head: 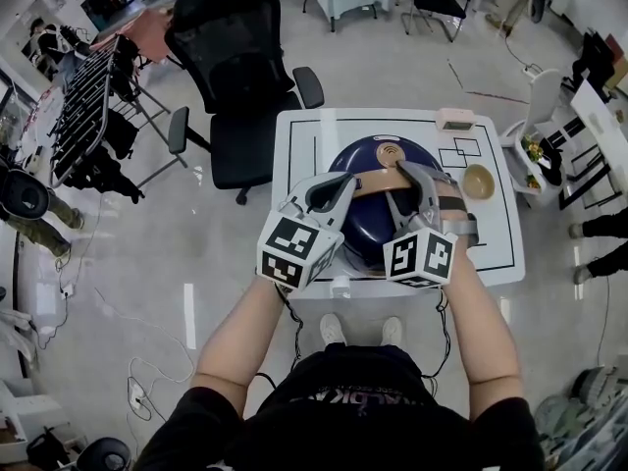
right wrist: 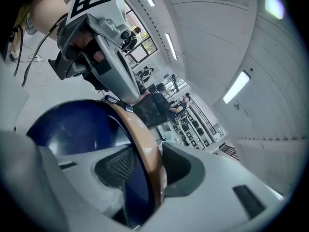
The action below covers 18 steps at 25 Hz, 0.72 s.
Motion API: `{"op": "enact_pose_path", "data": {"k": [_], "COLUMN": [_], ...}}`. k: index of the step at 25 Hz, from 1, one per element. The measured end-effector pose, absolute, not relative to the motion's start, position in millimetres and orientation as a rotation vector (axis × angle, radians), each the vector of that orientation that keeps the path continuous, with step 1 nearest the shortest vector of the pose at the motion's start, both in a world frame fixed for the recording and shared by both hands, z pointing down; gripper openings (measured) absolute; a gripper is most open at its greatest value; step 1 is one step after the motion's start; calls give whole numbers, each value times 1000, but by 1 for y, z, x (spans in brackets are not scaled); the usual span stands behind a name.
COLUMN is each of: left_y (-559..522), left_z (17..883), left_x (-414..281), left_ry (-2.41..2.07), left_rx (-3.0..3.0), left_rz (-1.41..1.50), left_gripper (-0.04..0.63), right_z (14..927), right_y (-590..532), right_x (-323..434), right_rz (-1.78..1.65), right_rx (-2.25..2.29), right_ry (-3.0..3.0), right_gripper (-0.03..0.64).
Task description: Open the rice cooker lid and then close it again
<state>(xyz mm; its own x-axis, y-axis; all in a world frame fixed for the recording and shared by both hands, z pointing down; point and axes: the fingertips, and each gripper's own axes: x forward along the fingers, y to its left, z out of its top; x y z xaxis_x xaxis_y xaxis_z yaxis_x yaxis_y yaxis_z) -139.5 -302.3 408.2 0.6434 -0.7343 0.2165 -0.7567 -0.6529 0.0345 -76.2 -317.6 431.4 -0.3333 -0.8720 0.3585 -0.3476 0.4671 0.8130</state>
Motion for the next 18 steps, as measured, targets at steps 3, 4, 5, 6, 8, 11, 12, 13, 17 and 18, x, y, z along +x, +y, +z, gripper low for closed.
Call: {"op": "enact_pose_path", "data": {"k": [3,4,5,6,8,11,12,13,17,18], "left_y": [-301,-301,-300,-300,-300,-301,-301,-301,-301,-300], "left_z": [413,415,417,418,418,418,418,418,419,419], "left_x": [-138,-138,-137,-138,-140,-141,-141,-141,-140,-141], "left_ry": [-1230,-1225,-1222,-1221,-1217,-1210,-1208,-1205,-1198,-1200], "left_rx": [2729,2725,2722,2720,2716,2715,2715,2713,2712,2713], "left_rz": [280,278,276,272,258,240,235,229,226,230], "left_gripper": [3,3,3,3,3,3,3,3,3,3], "right_z": [435,436,438,438,439,437,437,437,439,439], "right_y": [-317,-316,-316,-316,-316,-316,-316,-316,-316,-316], "right_x": [-78,-79,-79,-80,-82,-83,-83,-83,-82,-82], "right_rz": [-812,-816,-818,-819,-818,-816,-816,-816,-821,-823], "right_rx": [1012,1009,1007,1005,1005,1008,1010,1011,1008,1006], "right_ry": [-1877,-1872,-1868,-1865,-1862,-1858,-1857,-1856,-1856,-1855], "right_gripper": [160,160,160,160,161,161,161,161,163,164]}}
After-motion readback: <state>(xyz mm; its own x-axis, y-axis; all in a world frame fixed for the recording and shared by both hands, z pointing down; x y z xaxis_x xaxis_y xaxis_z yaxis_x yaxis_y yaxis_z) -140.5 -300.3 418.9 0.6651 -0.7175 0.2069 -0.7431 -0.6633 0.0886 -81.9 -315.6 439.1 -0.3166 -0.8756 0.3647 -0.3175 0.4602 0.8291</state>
